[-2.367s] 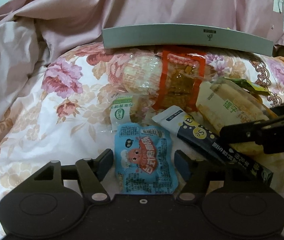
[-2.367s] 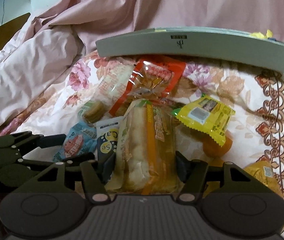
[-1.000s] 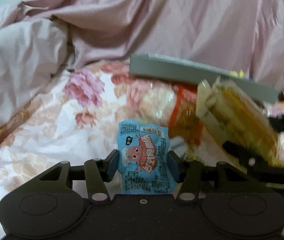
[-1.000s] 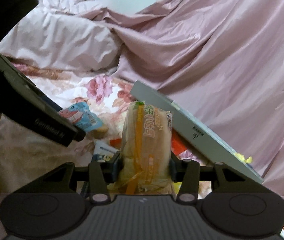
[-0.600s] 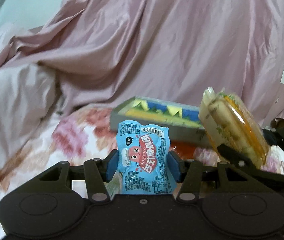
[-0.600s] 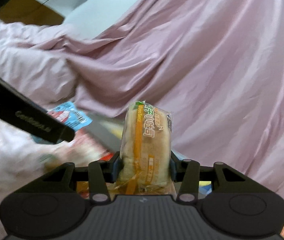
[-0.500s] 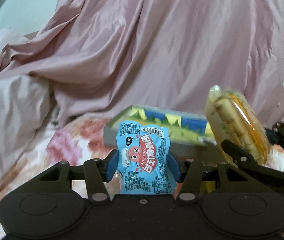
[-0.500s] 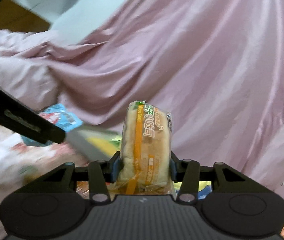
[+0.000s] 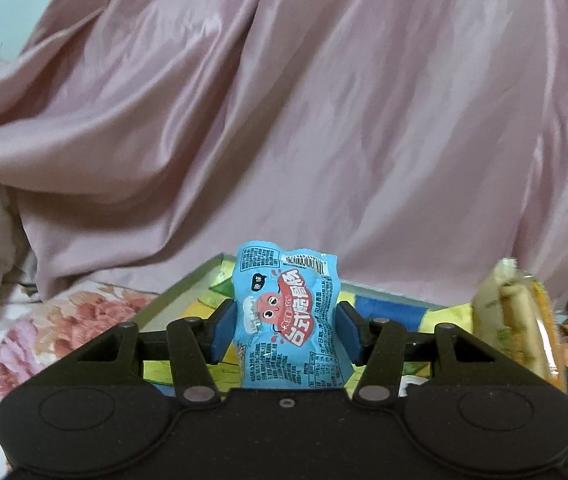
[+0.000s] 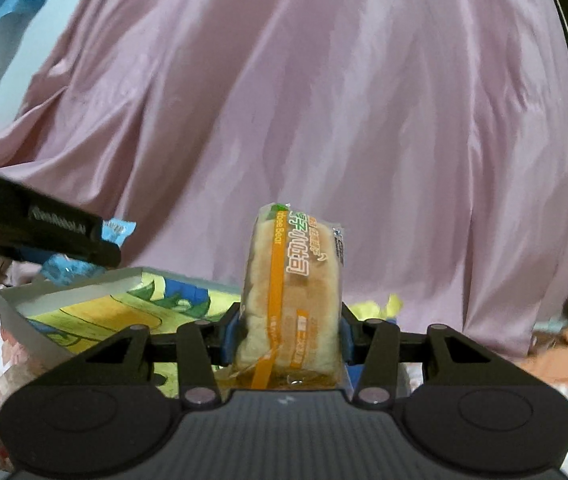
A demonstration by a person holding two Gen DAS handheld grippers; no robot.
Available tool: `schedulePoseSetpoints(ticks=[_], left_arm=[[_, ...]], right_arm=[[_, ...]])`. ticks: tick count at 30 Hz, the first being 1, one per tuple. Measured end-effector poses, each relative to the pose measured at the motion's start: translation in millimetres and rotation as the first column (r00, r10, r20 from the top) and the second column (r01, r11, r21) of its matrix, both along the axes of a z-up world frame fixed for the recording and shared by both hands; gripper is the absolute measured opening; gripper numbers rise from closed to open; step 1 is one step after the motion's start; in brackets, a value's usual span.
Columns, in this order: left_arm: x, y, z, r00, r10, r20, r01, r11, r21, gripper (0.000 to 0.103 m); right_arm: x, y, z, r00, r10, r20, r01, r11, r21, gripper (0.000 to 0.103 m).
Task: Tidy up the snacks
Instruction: 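Carry both snacks over the grey tray and open both tools to drop them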
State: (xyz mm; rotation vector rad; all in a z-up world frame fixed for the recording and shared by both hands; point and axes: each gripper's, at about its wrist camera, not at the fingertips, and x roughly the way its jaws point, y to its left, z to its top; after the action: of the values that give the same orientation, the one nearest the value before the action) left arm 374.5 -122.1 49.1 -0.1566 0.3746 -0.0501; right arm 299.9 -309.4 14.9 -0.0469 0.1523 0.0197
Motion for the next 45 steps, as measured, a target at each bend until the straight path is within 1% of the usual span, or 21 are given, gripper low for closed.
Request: schedulePoseSetpoints(ticks=[2,6,10,13,18,24,29,30,33,34,35,36,37,39,40,41,43,44,45], left_arm=[[7.6,0.3,-7.2,0.999,0.012,-0.032,-0.012,1.0,-0.005,0.056],[3.5,3.0,-21.0,0.997,0.033,-0.067,-0.034,0.999,-0.011,0.056],[-0.6,-0.8,-33.1,0.994,0.054,-0.091,-0.052,0.998,0.031,0.056],[-6.6,-6.6,-40.0,0.993,0.049,-0.111,-0.042,0.997,0.067,0.056],[-17.8,-14.2,-46.0,0.987,0.051,-0.149,-0.037,0.995,0.096,0.056],[-30.3,-26.3,-48.5,0.986,0.031,-0.165,-0.006,0.988,0.152,0.058],[-26.3,-25.7,-46.0,0.984,0.026,-0.175,0.002,0.987,0.158,0.06],[-25.9,-25.7,-45.3,0.984,0.026,-0.175,0.002,0.987,0.16,0.058],[-26.2,-22.0,-42.3,0.984,0.026,-0.173,-0.003,0.991,0.133,0.059],[-27.1,-20.8,-40.7,0.985,0.026,-0.17,-0.005,0.993,0.12,0.06],[-28.3,-19.5,-39.0,0.986,0.025,-0.167,-0.007,0.994,0.107,0.065],[-30.1,-18.1,-36.9,0.987,0.025,-0.16,-0.01,0.996,0.094,0.07],[-32.4,-16.8,-34.1,0.988,0.027,-0.152,-0.015,0.997,0.08,0.073],[-38.3,-14.2,-28.0,0.991,0.029,-0.129,-0.022,0.998,0.052,0.083],[-42.0,-12.7,-24.2,0.993,0.03,-0.116,-0.025,0.999,0.04,0.085],[-45.7,-11.6,-21.1,0.994,0.032,-0.105,-0.028,0.999,0.032,0.089],[-55.2,-9.0,-13.0,0.996,0.036,-0.078,-0.034,0.999,0.018,0.096],[-60.4,-7.5,-9.2,0.997,0.04,-0.063,-0.039,0.999,0.014,0.1],[-66.8,-6.1,-4.6,0.998,0.045,-0.044,-0.045,0.999,0.012,0.102]], right_arm=[[5.8,-6.5,-2.9,0.999,0.006,-0.032,-0.005,0.999,0.032,0.051],[6.7,-10.1,-8.1,0.996,0.02,-0.09,-0.014,0.997,0.07,0.051],[4.8,-8.4,-7.0,0.993,0.027,-0.113,-0.018,0.997,0.074,0.051],[5.2,-10.7,-7.8,0.987,0.04,-0.155,-0.026,0.996,0.091,0.051],[0.3,-13.1,-9.2,0.978,0.053,-0.2,-0.039,0.996,0.077,0.051],[-6.7,-18.7,-7.4,0.973,0.07,-0.219,-0.052,0.995,0.086,0.051],[-3.0,-19.3,-7.1,0.975,0.068,-0.209,-0.05,0.995,0.09,0.053],[-3.0,-18.4,-7.3,0.976,0.066,-0.208,-0.05,0.995,0.084,0.055],[-5.6,-16.8,-5.7,0.98,0.064,-0.188,-0.05,0.996,0.077,0.059],[-6.6,-16.2,-5.0,0.982,0.065,-0.179,-0.052,0.996,0.075,0.064],[-8.5,-15.6,-3.9,0.984,0.064,-0.167,-0.053,0.996,0.07,0.067],[-11.0,-15.2,-2.4,0.986,0.063,-0.152,-0.054,0.996,0.066,0.073],[-14.8,-14.4,-0.9,0.989,0.061,-0.132,-0.053,0.997,0.059,0.079],[-23.2,-12.2,3.2,0.994,0.058,-0.096,-0.054,0.998,0.043,0.084],[-28.0,-11.3,4.9,0.995,0.055,-0.079,-0.052,0.998,0.035,0.086],[-32.7,-10.6,6.9,0.997,0.05,-0.064,-0.049,0.998,0.029,0.088],[-44.2,-9.9,11.5,0.999,0.042,-0.027,-0.042,0.999,0.024,0.095],[-49.8,-9.9,13.9,0.999,0.036,-0.009,-0.036,0.999,0.026,0.097],[-55.2,-9.8,16.3,1.0,0.028,0.008,-0.029,0.999,0.028,0.101]])
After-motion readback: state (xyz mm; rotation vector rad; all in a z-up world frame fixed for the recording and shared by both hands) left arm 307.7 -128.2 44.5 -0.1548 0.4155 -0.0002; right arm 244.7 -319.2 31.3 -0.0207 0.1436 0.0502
